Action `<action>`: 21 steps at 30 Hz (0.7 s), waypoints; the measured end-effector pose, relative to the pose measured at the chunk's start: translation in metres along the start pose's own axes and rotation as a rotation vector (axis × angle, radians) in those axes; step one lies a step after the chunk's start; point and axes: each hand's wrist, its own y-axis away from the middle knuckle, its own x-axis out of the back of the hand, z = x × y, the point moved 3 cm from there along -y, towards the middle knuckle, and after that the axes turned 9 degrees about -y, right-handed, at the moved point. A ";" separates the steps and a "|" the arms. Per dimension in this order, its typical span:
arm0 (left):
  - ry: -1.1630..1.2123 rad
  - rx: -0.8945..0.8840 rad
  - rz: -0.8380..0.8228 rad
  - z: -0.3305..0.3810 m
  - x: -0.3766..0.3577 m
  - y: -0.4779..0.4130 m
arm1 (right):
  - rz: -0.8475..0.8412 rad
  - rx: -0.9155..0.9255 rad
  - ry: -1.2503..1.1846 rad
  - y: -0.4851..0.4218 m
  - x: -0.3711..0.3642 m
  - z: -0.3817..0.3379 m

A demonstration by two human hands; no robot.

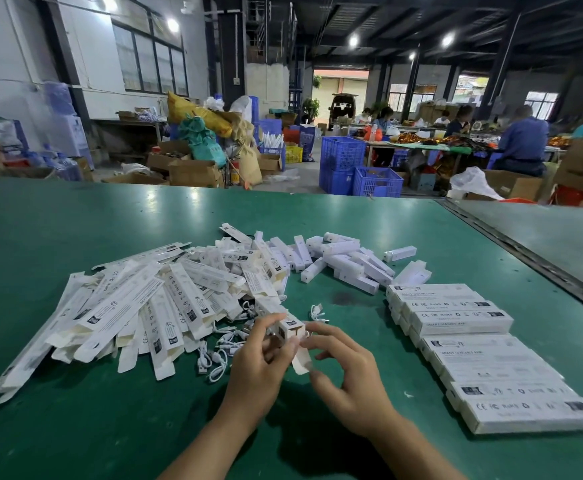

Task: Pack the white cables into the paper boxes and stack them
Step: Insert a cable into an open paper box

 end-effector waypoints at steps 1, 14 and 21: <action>0.004 -0.004 0.002 0.000 0.000 0.000 | -0.022 0.001 0.009 0.000 0.000 0.001; 0.042 -0.009 -0.066 -0.002 -0.002 -0.002 | 0.104 0.061 0.143 -0.003 -0.001 0.006; 0.024 -0.035 -0.071 -0.002 -0.002 -0.002 | 0.171 0.120 0.143 -0.003 -0.001 0.008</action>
